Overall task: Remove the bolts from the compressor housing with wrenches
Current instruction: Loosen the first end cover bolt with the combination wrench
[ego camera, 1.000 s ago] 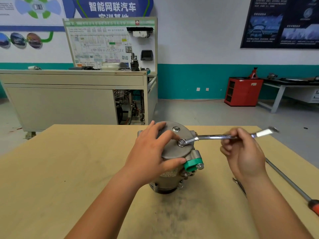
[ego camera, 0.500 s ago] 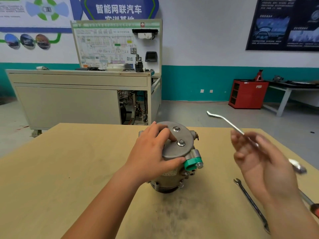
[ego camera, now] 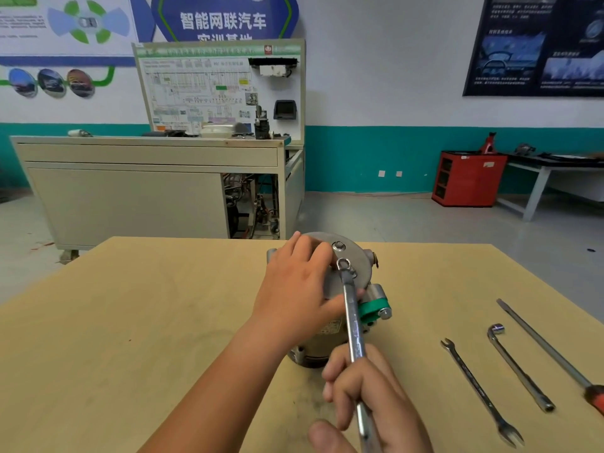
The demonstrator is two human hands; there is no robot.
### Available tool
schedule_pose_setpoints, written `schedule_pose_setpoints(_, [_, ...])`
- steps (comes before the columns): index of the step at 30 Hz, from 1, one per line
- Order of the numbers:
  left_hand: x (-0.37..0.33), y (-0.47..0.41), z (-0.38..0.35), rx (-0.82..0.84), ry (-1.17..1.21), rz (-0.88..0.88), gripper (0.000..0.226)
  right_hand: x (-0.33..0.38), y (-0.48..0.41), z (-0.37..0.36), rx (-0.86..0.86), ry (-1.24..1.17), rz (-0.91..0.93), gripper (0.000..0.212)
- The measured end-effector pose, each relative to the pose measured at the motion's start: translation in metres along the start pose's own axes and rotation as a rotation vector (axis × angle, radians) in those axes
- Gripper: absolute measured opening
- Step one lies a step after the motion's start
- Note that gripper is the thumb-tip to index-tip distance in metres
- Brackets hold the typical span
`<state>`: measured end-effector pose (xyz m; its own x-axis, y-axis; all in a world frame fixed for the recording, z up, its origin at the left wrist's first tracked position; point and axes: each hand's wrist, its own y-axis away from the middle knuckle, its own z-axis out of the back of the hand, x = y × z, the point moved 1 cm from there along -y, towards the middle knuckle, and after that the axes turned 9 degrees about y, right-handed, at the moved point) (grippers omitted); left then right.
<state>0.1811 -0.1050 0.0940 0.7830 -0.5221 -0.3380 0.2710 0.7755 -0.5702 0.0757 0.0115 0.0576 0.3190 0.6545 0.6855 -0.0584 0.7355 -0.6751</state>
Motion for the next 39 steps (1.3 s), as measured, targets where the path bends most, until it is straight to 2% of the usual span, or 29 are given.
schedule_pose_setpoints(2, [0.0, 0.0, -0.001, 0.01, 0.002, 0.011, 0.053, -0.002, -0.002, -0.002, 0.014, -0.021, -0.059, 0.029])
schedule_pose_setpoints(6, [0.001, 0.0, -0.002, -0.01, -0.002, 0.007, 0.045, -0.007, -0.003, -0.003, 0.032, 0.016, -0.11, 0.052])
schedule_pose_setpoints(13, [0.003, 0.001, 0.002, 0.003, 0.024, -0.011, 0.042, -0.006, -0.01, -0.008, 0.061, -0.119, -0.181, 0.033])
schedule_pose_setpoints(17, [0.006, 0.003, 0.003, 0.097, 0.015, 0.009, 0.06, -0.003, -0.012, -0.005, 0.093, -0.122, -0.215, 0.049])
schedule_pose_setpoints(21, [0.008, 0.002, 0.004, 0.125, 0.001, -0.011, 0.046, 0.004, -0.02, 0.007, 0.152, -0.068, -0.201, 0.031])
schedule_pose_setpoints(25, [0.008, 0.002, 0.003, 0.102, 0.04, -0.016, 0.042, 0.007, -0.024, 0.012, 0.179, -0.038, -0.189, 0.037])
schedule_pose_setpoints(27, [0.008, 0.001, 0.002, 0.1, 0.033, -0.013, 0.043, 0.006, -0.021, 0.012, 0.135, -0.048, -0.198, 0.035])
schedule_pose_setpoints(30, [0.009, 0.0, 0.001, 0.102, 0.032, -0.012, 0.047, -0.008, -0.017, 0.013, -0.083, -0.128, -0.252, 0.028])
schedule_pose_setpoints(33, [0.012, 0.002, 0.001, 0.09, 0.048, -0.014, 0.047, -0.034, -0.024, 0.024, -0.311, -0.385, -0.328, 0.01])
schedule_pose_setpoints(36, [0.016, 0.003, 0.002, 0.083, 0.054, -0.016, 0.046, -0.067, -0.054, 0.044, -0.379, -0.591, -0.365, 0.027])
schedule_pose_setpoints(39, [0.017, 0.004, 0.004, 0.091, 0.082, -0.011, 0.048, -0.094, -0.105, 0.059, -0.352, -0.617, -0.48, 0.03])
